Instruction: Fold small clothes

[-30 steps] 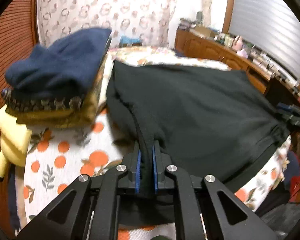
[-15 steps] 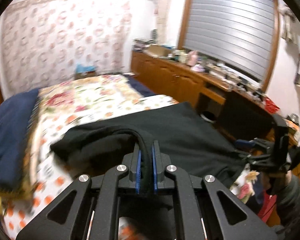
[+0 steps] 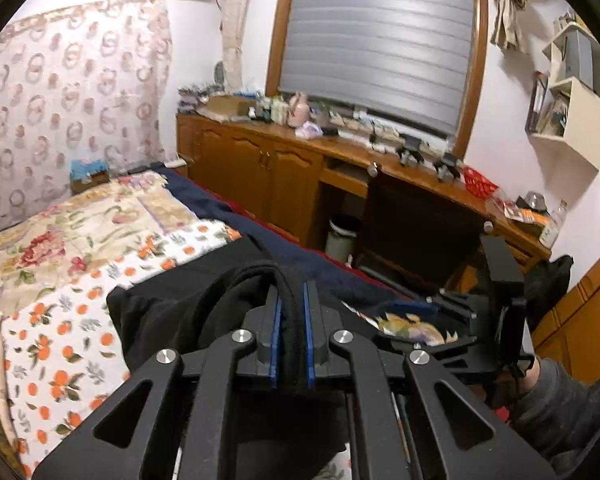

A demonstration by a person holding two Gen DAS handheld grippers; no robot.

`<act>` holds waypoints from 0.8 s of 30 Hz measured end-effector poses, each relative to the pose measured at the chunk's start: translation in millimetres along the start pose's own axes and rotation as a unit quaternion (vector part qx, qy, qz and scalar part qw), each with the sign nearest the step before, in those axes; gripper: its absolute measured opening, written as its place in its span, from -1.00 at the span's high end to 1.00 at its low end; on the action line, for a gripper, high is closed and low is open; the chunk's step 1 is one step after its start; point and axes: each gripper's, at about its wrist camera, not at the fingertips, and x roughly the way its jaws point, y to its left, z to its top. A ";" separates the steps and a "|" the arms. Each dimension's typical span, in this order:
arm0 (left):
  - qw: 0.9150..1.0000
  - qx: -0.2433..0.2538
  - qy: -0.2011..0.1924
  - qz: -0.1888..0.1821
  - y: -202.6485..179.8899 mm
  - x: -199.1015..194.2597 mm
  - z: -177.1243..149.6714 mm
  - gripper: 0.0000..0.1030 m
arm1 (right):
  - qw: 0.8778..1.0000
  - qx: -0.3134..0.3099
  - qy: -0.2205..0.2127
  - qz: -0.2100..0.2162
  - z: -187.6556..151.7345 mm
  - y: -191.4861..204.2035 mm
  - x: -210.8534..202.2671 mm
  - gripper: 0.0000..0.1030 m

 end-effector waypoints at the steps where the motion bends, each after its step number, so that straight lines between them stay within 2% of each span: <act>1: 1.000 -0.001 0.011 0.006 0.4 5.8 -4.3 0.80 | 1.000 0.001 0.000 0.002 0.0 -0.9 -0.2 -0.19; 4: 0.999 -0.015 0.037 0.005 4.0 18.6 -18.7 0.69 | 1.000 0.002 0.002 0.004 -1.1 2.2 0.4 -0.19; 6: 0.999 -0.021 0.042 0.013 9.4 18.6 -25.9 0.50 | 1.000 0.002 0.003 0.001 -2.5 5.5 0.3 -0.19; 7: 0.999 -0.022 0.041 0.018 9.3 17.4 -27.0 0.26 | 1.000 0.004 0.004 0.000 -0.8 5.4 0.4 -0.19; 8: 0.999 -0.024 0.039 0.020 11.2 16.1 -29.2 0.12 | 1.000 0.005 0.004 0.000 -0.2 6.2 0.6 -0.19; 10: 0.999 -0.029 0.034 0.021 16.1 8.9 -34.3 0.05 | 1.000 0.008 0.005 0.003 3.2 6.5 1.5 -0.19; 12: 0.999 -0.032 0.029 0.030 18.8 3.3 -38.0 -0.16 | 1.000 0.008 0.005 0.007 5.5 6.6 3.5 -0.19; 14: 0.998 -0.035 0.017 0.043 23.4 -6.5 -44.7 -0.50 | 1.000 0.005 0.007 0.010 7.3 9.3 5.2 -0.19; 18: 0.997 -0.045 0.007 0.058 33.1 -19.0 -53.6 -0.56 | 1.000 -0.005 0.004 0.018 14.3 13.6 5.5 -0.19; 24: 0.993 -0.053 -0.002 0.104 48.3 -35.4 -71.9 -0.56 | 0.999 -0.029 -0.018 0.025 27.2 26.4 -3.3 -0.19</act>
